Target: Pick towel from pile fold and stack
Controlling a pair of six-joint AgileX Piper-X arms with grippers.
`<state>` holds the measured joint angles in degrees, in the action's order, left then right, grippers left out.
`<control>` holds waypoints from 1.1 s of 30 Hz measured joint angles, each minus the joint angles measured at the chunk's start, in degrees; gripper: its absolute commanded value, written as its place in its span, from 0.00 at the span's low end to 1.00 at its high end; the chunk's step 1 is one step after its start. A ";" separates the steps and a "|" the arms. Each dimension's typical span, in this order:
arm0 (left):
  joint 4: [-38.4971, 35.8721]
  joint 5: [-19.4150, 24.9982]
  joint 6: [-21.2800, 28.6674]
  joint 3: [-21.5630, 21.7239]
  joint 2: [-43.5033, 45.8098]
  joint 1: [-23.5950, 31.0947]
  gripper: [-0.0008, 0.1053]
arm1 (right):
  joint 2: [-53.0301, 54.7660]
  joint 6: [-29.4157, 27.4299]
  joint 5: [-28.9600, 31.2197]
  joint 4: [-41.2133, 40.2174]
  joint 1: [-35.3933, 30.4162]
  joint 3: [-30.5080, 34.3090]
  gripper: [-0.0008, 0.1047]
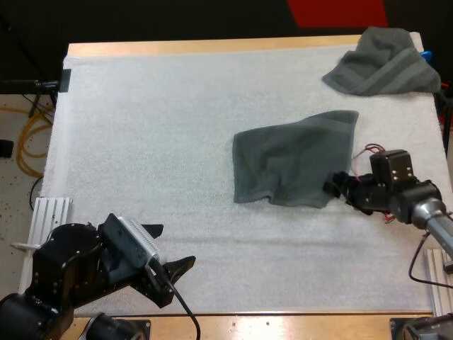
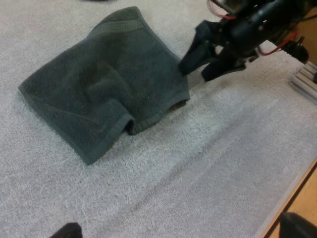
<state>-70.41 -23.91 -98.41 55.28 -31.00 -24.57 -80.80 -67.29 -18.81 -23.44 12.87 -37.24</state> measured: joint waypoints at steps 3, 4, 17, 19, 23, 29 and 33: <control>0.00 0.00 0.00 0.00 0.00 0.00 0.71 | -3.41 4.03 -2.75 4.62 0.00 0.00 0.61; 0.00 0.00 0.00 0.00 0.00 0.00 0.71 | -4.57 5.22 -3.66 5.90 0.00 0.00 0.58; 1.31 0.00 0.29 0.00 -1.84 0.00 0.71 | -5.88 3.22 -5.19 3.75 0.00 0.00 0.01; 2.88 0.00 0.29 0.00 -4.26 0.00 0.71 | -3.37 0.68 -4.21 1.14 0.00 0.00 0.01; 7.31 0.00 0.29 0.00 -12.39 -0.08 0.71 | 1.76 -3.44 -0.68 -5.10 0.00 0.00 0.01; 16.77 0.20 0.29 -0.08 -29.17 -2.70 0.71 | 5.29 -6.89 2.00 -11.17 0.00 0.00 0.01; 21.77 3.58 0.29 -0.08 -39.88 -5.97 0.71 | 5.56 -7.28 2.20 -11.54 0.00 0.00 0.01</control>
<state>-48.63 -20.33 -98.11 55.20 -70.88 -30.54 -75.24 -74.57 -16.61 -34.97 12.87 -37.24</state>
